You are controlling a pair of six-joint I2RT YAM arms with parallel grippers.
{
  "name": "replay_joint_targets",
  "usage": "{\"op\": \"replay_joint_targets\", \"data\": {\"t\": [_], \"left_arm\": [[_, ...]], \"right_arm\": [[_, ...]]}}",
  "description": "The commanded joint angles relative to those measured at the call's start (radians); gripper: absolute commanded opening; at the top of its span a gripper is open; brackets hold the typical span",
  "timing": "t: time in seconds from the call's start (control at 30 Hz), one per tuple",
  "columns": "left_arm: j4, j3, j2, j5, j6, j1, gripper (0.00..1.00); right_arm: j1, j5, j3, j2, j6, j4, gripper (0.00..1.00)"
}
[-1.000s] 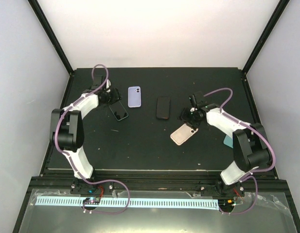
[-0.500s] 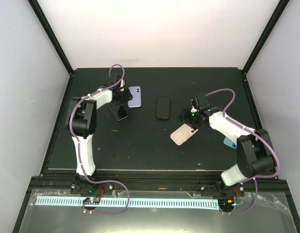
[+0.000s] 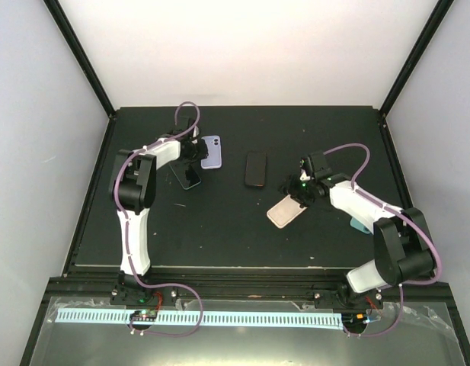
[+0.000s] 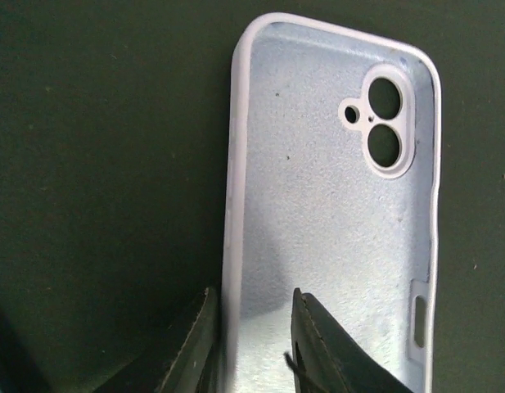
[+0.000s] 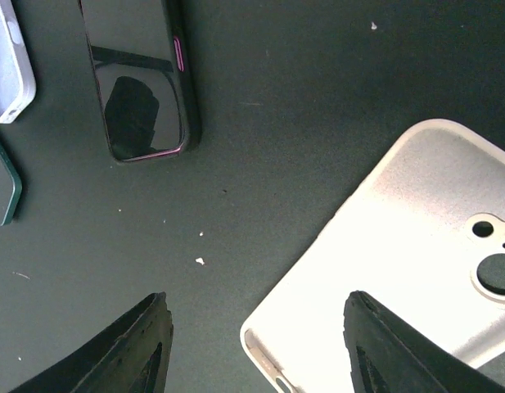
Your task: Put the phone into the phone case
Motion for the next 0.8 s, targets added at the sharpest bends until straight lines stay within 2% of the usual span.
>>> {"op": "replay_joint_targets", "data": {"t": [0.0, 0.27, 0.53, 0.77], "left_arm": [[-0.048, 0.027, 0.02, -0.033, 0.029, -0.028, 0.24], [-0.114, 0.009, -0.042, -0.054, 0.051, -0.042, 0.02], [-0.16, -0.159, -0.265, -0.069, 0.038, -0.06, 0.01], [-0.137, -0.464, -0.5, -0.035, -0.026, -0.087, 0.02]], "right_arm": [[-0.004, -0.002, -0.02, -0.043, -0.006, 0.014, 0.59], [-0.005, 0.007, -0.053, -0.101, -0.008, -0.008, 0.58], [-0.004, 0.02, -0.105, -0.19, -0.032, -0.047, 0.58], [-0.004, -0.01, -0.155, -0.261, -0.043, -0.026, 0.58]]}}
